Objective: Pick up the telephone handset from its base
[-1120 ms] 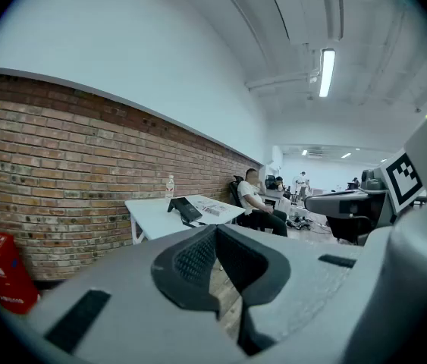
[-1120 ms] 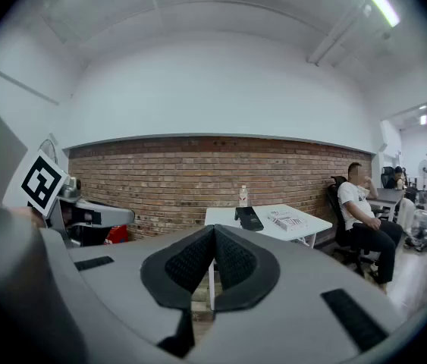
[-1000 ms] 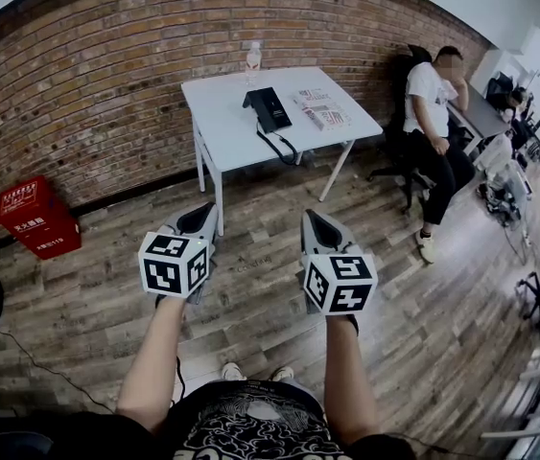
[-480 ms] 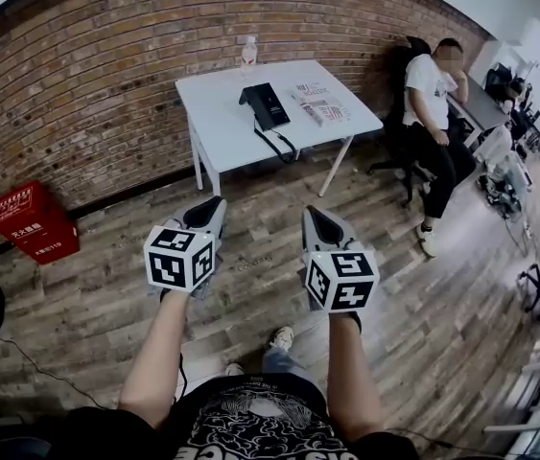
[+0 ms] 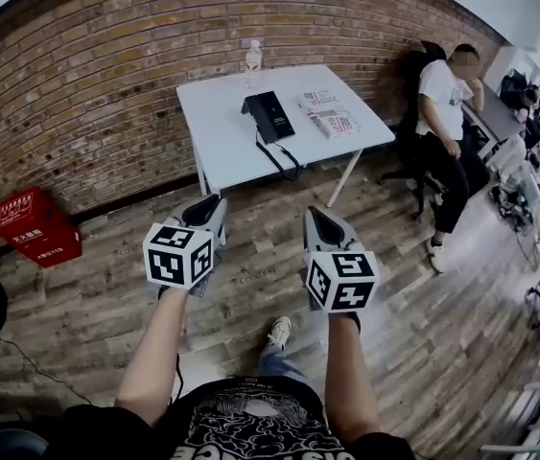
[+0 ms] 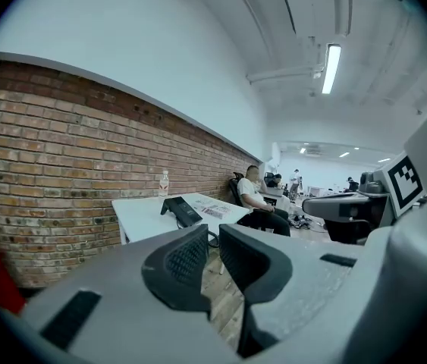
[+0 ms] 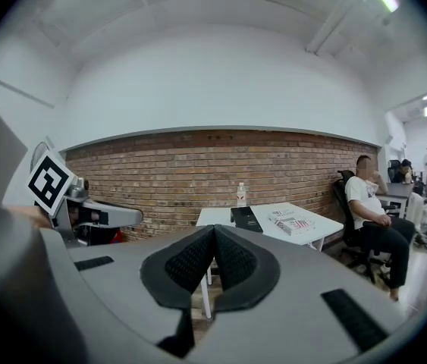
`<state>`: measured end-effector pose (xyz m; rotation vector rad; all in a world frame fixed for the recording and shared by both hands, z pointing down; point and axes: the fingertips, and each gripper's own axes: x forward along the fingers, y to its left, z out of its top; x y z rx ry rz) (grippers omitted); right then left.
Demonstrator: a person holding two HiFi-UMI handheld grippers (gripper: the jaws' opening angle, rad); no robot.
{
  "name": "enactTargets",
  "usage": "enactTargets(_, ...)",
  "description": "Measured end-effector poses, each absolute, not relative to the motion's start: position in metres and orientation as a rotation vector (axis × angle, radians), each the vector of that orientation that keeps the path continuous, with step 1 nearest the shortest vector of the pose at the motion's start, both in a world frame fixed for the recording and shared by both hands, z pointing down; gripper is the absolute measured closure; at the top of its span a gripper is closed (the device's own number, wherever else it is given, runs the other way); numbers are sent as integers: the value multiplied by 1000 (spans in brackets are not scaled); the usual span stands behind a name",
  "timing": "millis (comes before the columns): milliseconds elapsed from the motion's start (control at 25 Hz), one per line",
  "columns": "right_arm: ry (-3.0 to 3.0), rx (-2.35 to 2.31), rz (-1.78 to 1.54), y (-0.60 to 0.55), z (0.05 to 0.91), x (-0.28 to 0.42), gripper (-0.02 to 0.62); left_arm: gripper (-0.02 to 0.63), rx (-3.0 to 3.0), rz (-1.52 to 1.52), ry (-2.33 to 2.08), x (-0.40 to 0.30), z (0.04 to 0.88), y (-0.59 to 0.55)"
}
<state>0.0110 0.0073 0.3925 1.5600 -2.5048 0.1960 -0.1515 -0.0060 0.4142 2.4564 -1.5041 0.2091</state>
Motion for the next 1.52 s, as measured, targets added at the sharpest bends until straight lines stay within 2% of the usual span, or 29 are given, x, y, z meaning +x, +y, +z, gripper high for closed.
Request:
enactTargets(840, -2573, 1401, 247, -185, 399, 81, 595, 489, 2260, 225, -1606, -102, 438, -172)
enactTargets(1520, -2656, 1243, 226, -246, 400, 87, 595, 486, 2190, 162, -1608, -85, 441, -236)
